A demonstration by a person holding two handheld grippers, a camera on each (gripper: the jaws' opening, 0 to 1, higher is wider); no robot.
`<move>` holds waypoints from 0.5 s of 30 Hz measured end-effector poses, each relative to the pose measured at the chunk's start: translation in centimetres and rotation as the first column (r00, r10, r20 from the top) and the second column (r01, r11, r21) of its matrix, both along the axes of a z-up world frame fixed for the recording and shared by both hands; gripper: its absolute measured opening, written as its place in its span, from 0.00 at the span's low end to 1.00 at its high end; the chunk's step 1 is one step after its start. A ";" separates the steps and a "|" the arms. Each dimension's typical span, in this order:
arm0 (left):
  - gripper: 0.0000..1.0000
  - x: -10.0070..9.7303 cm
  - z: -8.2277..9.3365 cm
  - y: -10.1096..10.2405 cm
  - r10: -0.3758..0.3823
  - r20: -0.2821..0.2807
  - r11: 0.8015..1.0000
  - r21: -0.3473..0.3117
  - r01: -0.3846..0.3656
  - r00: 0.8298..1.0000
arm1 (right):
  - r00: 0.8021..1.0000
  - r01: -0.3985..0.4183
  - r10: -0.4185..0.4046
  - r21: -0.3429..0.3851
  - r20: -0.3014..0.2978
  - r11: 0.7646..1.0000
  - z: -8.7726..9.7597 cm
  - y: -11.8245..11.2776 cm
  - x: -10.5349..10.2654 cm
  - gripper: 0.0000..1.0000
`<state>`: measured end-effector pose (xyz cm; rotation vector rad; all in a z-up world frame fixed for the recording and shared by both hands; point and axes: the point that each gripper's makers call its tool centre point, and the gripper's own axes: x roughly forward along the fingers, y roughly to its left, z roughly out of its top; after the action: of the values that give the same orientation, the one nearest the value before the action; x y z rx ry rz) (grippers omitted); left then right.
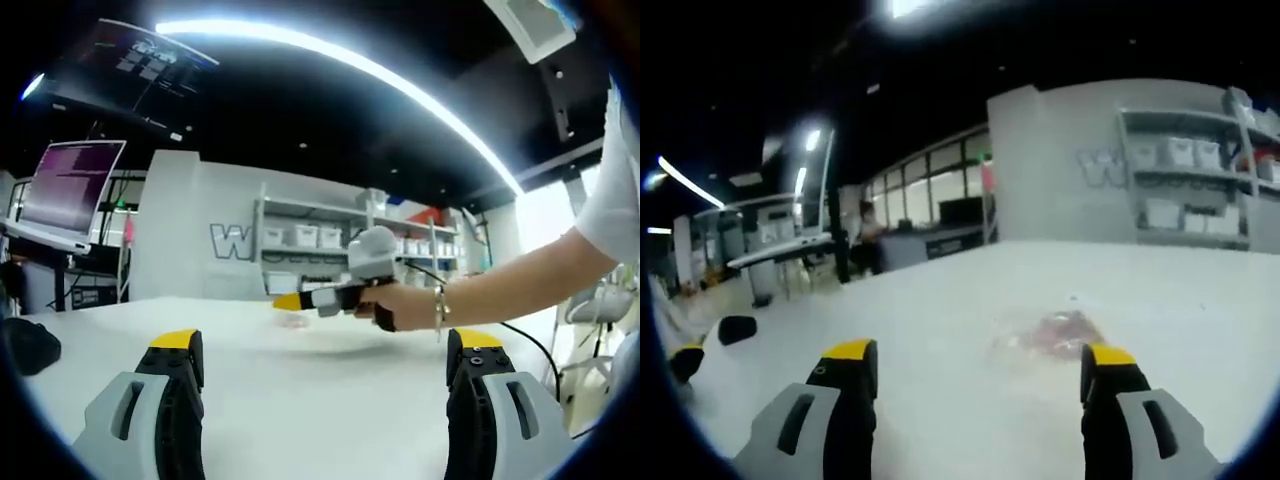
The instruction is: Open the resealable bag by pulling the two sides of the seal apart until the entire bag opening is separated and visibly accessible.
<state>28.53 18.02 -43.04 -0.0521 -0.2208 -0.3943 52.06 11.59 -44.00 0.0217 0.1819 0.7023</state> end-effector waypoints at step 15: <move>0.99 0.1 0.0 0.1 0.004 -0.005 1.000 0.001 -0.004 1.000 | 1.000 0.017 -0.017 0.024 0.009 1.000 0.5 -1.5 -0.4 0.82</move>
<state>28.59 18.15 -43.07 -0.0521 -0.2157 -0.3900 51.71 10.07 -43.54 0.0429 0.1641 0.6872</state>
